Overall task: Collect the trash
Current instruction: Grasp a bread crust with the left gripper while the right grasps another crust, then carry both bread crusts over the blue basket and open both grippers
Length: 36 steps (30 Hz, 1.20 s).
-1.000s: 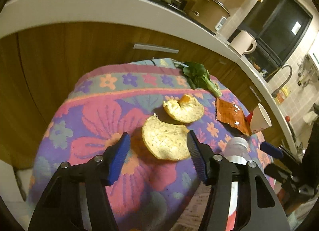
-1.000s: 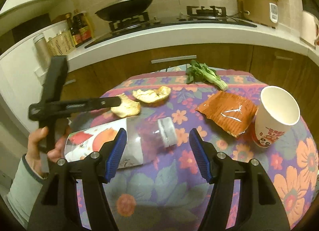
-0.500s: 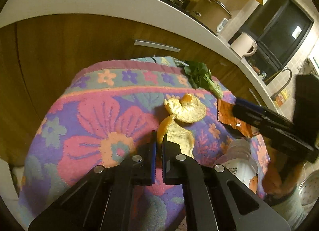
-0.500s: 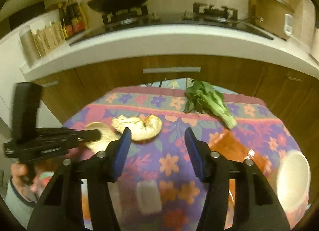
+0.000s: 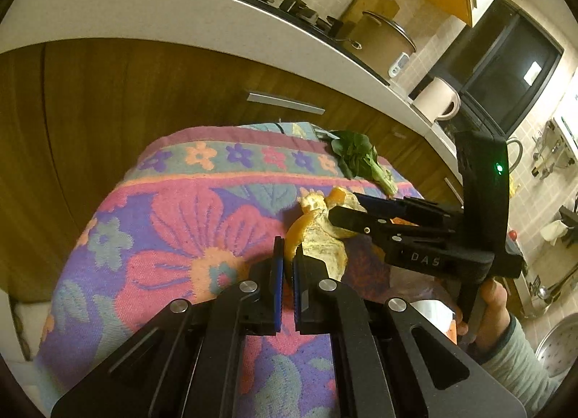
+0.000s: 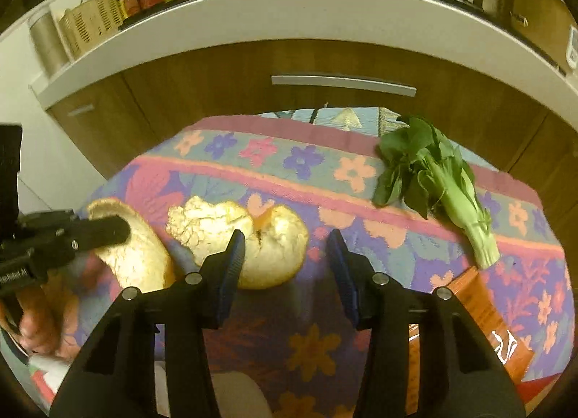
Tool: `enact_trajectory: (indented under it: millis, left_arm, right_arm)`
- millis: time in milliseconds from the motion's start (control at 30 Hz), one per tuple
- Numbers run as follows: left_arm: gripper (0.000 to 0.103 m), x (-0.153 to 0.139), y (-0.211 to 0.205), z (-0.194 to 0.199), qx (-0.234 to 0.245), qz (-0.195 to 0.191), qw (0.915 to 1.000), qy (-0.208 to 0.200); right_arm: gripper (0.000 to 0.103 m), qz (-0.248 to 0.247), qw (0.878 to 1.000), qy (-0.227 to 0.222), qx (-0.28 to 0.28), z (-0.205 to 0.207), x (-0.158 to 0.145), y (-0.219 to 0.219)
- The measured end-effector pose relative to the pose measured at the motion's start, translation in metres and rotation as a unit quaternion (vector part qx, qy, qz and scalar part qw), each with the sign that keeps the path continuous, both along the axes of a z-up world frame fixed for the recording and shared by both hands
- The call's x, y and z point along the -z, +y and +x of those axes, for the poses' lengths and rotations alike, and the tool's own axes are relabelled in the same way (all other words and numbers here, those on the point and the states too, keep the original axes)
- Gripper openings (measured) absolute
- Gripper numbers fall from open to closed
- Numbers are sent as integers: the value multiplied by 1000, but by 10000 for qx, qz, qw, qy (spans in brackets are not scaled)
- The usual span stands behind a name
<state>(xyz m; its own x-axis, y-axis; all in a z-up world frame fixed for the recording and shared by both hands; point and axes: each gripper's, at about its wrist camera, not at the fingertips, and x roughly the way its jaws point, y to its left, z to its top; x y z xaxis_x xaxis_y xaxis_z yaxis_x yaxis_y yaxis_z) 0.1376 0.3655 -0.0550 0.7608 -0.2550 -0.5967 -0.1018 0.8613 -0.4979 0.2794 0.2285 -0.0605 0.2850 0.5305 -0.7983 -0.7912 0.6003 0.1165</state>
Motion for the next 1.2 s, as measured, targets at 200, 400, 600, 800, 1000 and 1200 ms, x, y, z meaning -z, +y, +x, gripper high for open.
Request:
enact_trajectory:
  millis: [200, 400, 600, 800, 1000, 1200]
  left_arm:
    - [2, -3, 0, -3, -63, 32, 9999, -102]
    - [2, -12, 2, -20, -176, -35, 9993, -316]
    - [2, -48, -10, -45, -191, 83, 9975, -679]
    - [2, -105, -51, -65, 88, 381, 9932, -1094]
    - [2, -140, -116, -68, 634, 471, 9876, -1358]
    - [2, -147, -208, -55, 1412, 606, 9790, -1337]
  right_arm:
    - [5, 141, 9994, -319, -47, -18, -10, -8]
    - [4, 427, 9959, -767, 194, -35, -41, -29]
    - [4, 916, 9891, -1035, 513, -56, -82, -70]
    - [4, 1459, 9720, -1400, 1197, -80, -127, -146]
    - [4, 1677, 9531, -1636, 1914, -109, -153, -241]
    - [4, 1719, 9311, -1701, 2731, -141, -147, -337]
